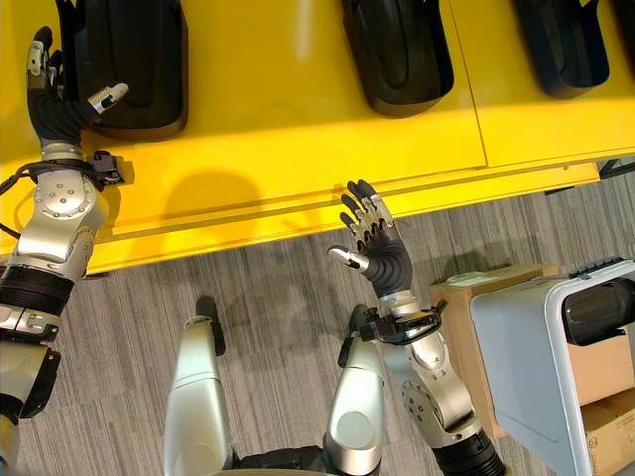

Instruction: Move parts from the plastic box to the shelf.

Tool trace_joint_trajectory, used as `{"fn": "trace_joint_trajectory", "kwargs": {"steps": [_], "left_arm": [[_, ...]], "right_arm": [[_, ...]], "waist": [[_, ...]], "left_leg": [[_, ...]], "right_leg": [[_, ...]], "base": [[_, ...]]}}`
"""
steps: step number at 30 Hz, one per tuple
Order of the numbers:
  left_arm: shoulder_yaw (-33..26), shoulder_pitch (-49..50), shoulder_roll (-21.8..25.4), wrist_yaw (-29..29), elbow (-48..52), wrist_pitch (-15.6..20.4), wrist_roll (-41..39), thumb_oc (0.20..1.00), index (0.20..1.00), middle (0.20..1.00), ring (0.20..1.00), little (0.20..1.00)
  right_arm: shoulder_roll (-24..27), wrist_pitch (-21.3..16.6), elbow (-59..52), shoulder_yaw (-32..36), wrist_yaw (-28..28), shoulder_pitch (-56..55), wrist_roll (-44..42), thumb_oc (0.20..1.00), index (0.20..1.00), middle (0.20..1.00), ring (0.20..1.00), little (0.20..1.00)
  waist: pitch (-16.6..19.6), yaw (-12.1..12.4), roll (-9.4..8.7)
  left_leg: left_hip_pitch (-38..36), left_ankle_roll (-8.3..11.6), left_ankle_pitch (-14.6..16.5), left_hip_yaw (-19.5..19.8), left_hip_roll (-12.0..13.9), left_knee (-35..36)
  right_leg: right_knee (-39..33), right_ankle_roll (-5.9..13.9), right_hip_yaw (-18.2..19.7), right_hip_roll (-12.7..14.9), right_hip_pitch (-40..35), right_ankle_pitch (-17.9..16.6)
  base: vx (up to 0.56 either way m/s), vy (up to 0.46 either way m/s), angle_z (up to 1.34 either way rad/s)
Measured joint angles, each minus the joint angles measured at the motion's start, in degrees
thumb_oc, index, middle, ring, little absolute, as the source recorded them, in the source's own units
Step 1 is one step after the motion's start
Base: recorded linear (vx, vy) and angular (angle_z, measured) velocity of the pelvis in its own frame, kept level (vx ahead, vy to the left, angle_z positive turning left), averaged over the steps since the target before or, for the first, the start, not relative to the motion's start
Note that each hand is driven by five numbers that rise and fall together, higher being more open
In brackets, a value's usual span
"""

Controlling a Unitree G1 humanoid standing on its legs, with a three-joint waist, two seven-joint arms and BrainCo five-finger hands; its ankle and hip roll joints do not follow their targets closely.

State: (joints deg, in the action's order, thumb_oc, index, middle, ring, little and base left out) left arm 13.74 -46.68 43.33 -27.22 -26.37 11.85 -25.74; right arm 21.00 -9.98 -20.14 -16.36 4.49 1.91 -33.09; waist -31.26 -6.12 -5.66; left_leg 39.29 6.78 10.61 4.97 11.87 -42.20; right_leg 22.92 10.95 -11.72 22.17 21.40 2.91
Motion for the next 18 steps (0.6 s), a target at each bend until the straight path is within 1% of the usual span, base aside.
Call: {"fn": "trace_joint_trajectory", "kwargs": {"steps": [13, 18], "left_arm": [[0.39, 0.07, -0.13, 0.68, 0.79, -0.23, 0.58, 1.000, 1.000, 1.000, 1.000, 1.000], [1.83, 0.70, -0.26, 1.14, 3.95, -0.28, 0.61, 1.000, 1.000, 1.000, 1.000, 1.000]], "right_arm": [[0.00, 0.00, 0.00, 0.08, -0.44, -0.02, 0.00, 1.000, 1.000, 1.000, 1.000, 1.000], [0.01, 0.00, 0.00, 0.14, -0.74, -0.05, 0.00, 1.000, 1.000, 1.000, 1.000, 1.000]], "waist": [[0.00, -0.39, 0.00], [-0.01, -0.58, 0.01]], "left_leg": [[-0.02, -0.02, 0.01, -0.16, 0.01, 0.00], [-0.18, -0.03, 0.02, -0.31, 0.03, 0.05]], "right_leg": [[0.21, 0.00, 0.15, 0.06, 0.10, 0.00], [0.38, 0.00, 0.31, 0.11, 0.18, -0.01]], "base": [[0.00, 0.000, 0.00], [0.00, 0.000, 0.00]]}}
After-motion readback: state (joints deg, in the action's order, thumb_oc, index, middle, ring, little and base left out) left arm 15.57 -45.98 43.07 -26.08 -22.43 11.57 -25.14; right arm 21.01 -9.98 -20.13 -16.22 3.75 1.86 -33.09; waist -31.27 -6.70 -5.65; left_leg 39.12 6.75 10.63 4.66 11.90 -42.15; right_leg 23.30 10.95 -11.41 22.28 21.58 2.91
